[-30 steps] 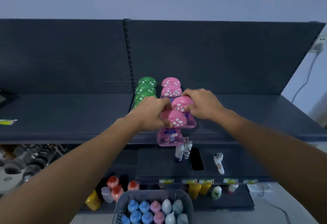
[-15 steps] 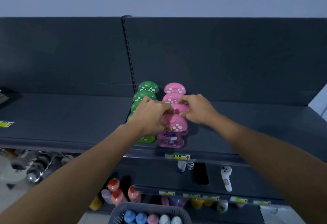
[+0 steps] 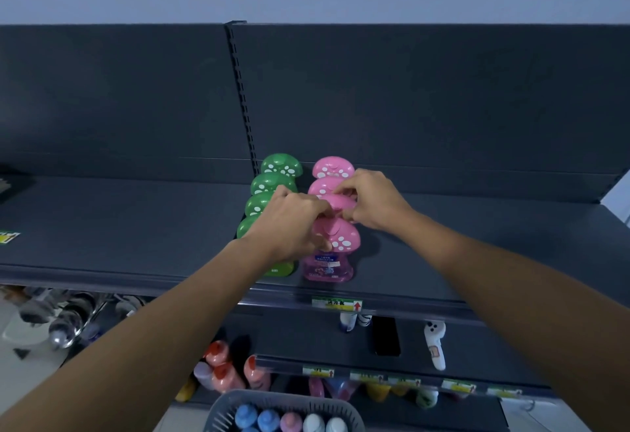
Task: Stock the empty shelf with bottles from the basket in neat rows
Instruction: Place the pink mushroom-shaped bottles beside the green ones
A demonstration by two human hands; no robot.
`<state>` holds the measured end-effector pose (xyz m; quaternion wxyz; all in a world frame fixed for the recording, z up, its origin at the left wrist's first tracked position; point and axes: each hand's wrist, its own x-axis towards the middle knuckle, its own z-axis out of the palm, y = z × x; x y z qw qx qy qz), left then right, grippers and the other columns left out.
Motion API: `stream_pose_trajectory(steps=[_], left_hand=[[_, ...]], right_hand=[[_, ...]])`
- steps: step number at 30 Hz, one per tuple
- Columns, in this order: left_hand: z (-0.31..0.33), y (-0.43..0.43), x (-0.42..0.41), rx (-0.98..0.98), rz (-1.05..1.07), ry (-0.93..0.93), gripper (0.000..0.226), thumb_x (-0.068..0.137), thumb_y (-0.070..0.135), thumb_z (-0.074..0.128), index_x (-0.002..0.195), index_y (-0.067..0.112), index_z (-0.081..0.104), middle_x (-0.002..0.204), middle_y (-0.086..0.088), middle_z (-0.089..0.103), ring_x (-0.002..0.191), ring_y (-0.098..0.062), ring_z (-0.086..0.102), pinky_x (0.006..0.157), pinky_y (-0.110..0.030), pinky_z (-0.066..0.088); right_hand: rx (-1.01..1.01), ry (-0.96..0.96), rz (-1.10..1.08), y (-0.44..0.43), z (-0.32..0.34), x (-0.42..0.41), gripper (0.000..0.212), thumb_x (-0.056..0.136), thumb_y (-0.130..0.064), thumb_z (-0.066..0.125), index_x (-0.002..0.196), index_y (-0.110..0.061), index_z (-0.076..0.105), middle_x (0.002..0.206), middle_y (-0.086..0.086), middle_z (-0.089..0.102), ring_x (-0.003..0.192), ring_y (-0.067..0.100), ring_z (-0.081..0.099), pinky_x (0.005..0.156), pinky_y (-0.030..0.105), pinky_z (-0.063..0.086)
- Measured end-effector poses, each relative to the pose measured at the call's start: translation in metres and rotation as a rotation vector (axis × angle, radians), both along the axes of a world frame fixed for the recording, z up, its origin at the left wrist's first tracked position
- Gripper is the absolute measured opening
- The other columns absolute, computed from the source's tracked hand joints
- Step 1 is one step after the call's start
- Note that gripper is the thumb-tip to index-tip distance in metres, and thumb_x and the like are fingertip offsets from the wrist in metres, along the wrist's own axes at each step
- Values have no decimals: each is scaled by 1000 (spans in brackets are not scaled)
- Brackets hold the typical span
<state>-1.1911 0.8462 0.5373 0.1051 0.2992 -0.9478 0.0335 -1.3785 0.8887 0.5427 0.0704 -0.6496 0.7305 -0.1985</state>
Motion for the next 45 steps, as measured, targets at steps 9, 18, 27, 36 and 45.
stream_pose_trajectory(steps=[9, 18, 27, 36, 45], left_hand=[[-1, -4, 4, -1, -10, -11, 59, 75, 59, 76, 126, 33, 62, 113, 14, 67, 105, -13, 60, 95, -35, 32], [-12, -3, 7, 12, 1, 63, 57, 74, 54, 77, 123, 28, 62, 115, 10, 67, 104, -15, 62, 92, -33, 27], [-11, 2, 8, 39, 4, 97, 59, 75, 55, 77, 125, 30, 61, 115, 10, 66, 106, -14, 61, 82, -31, 20], [-2, 6, 21, 10, 10, 45, 71, 73, 55, 79, 131, 21, 56, 117, 5, 66, 104, -21, 63, 90, -36, 27], [5, 29, 75, 31, -32, 119, 44, 80, 45, 75, 118, 26, 63, 113, 8, 66, 106, -20, 61, 85, -30, 22]], right_hand=[[-34, 5, -9, -5, -4, 2, 43, 73, -30, 89, 113, -24, 75, 114, 1, 65, 98, 20, 64, 86, 40, 56], [14, 26, 39, -5, -1, 0, 49, 77, -29, 86, 123, -21, 71, 122, 3, 64, 106, 21, 63, 92, 40, 55], [45, 6, 43, -1, 5, -1, 61, 78, -15, 83, 135, -19, 62, 126, 2, 63, 113, 17, 61, 97, 30, 51], [-4, 74, -34, 24, 16, 13, 44, 86, -13, 71, 128, -23, 64, 121, 0, 57, 111, 19, 59, 92, 40, 55], [-53, 74, -135, 80, 20, 64, 36, 88, -13, 68, 123, -22, 66, 118, 0, 59, 106, 18, 61, 90, 41, 56]])
